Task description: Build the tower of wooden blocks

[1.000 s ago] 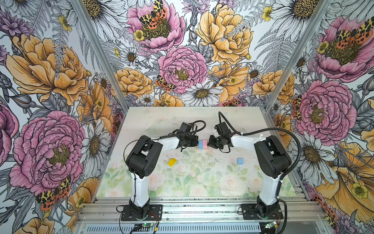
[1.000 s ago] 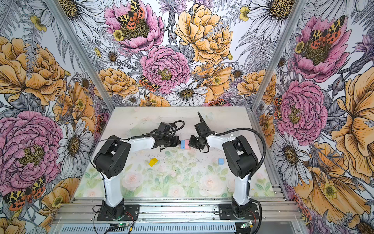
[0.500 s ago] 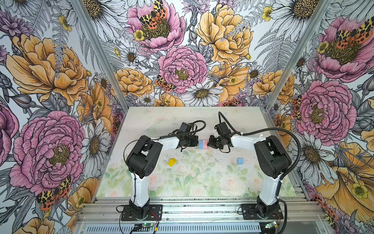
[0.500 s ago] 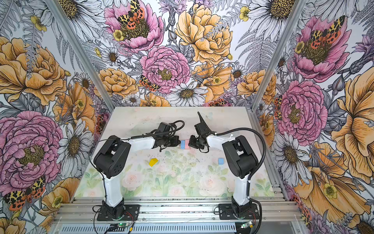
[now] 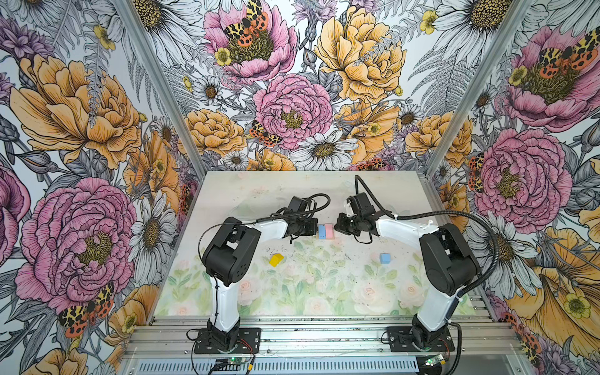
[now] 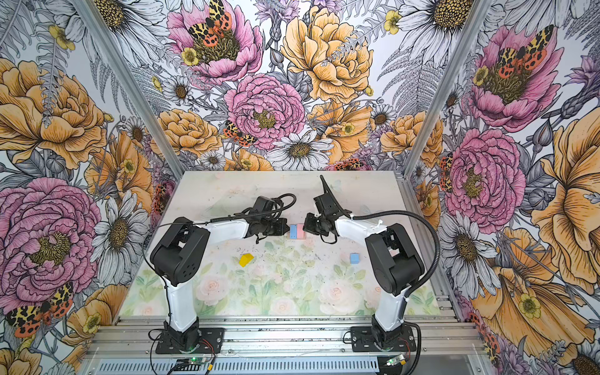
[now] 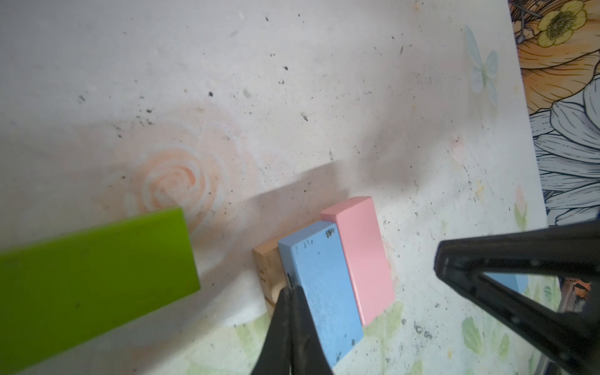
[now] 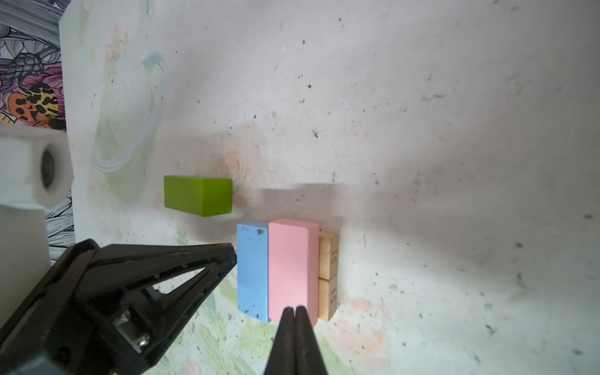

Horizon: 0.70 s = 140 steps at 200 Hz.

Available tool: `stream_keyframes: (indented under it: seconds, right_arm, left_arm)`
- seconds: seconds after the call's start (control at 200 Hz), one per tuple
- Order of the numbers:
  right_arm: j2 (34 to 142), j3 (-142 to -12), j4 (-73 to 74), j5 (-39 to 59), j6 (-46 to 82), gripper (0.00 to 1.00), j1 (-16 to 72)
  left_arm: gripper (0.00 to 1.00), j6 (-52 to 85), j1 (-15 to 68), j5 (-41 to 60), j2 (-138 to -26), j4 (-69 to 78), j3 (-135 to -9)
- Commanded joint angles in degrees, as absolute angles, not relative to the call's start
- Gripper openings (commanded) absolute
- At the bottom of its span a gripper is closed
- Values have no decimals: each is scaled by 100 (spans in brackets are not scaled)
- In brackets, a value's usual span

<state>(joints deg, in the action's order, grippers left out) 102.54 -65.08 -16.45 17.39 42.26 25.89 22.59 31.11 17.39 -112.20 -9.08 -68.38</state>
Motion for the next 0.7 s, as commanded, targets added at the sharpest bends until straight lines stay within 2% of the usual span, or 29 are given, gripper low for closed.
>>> stream_keyframes:
  seconds: [0.0, 0.21, 0.34, 0.696]
  right_arm:
    - [9982, -6451, -1821, 1554, 4252, 0, 2786]
    - [9879, -6425, -2162, 1368, 4209, 0, 3216]
    - [9906, -6425, -2345, 1259, 4196, 0, 3448]
    - [10317, -6746, -2522, 735, 4175, 0, 3836]
  left_arm:
    - [0, 2186, 3075, 1574, -10866, -911, -6865]
    - [0, 2164, 3007, 1430, -10494, -832, -6666]
    - [0, 2145, 2905, 1321, -9892, -812, -6484]
    - [0, 2179, 2716, 1191, -9177, -685, -6031]
